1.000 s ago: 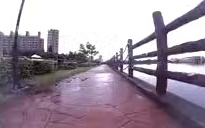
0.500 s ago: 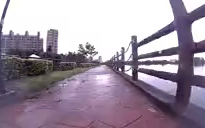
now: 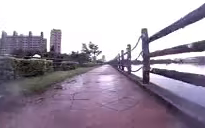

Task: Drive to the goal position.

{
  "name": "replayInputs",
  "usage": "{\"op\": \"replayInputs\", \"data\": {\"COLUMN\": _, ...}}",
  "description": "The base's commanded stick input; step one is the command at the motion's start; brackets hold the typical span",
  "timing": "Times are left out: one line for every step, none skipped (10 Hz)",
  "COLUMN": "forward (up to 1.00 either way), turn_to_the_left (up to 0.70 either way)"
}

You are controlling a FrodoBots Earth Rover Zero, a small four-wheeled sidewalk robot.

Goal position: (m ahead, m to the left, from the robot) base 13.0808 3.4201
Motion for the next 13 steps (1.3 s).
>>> {"op": "replayInputs", "data": {"forward": 1.00, "turn_to_the_left": -0.01}}
{"op": "replayInputs", "data": {"forward": 1.00, "turn_to_the_left": -0.01}}
{"op": "replayInputs", "data": {"forward": 1.00, "turn_to_the_left": -0.01}}
{"op": "replayInputs", "data": {"forward": 1.00, "turn_to_the_left": -0.01}}
{"op": "replayInputs", "data": {"forward": 1.00, "turn_to_the_left": -0.01}}
{"op": "replayInputs", "data": {"forward": 1.00, "turn_to_the_left": -0.01}}
{"op": "replayInputs", "data": {"forward": 1.00, "turn_to_the_left": -0.01}}
{"op": "replayInputs", "data": {"forward": 1.00, "turn_to_the_left": -0.01}}
{"op": "replayInputs", "data": {"forward": 1.00, "turn_to_the_left": -0.01}}
{"op": "replayInputs", "data": {"forward": 1.00, "turn_to_the_left": -0.01}}
{"op": "replayInputs", "data": {"forward": 1.00, "turn_to_the_left": -0.01}}
{"op": "replayInputs", "data": {"forward": 1.00, "turn_to_the_left": -0.01}}
{"op": "replayInputs", "data": {"forward": 1.00, "turn_to_the_left": -0.01}}
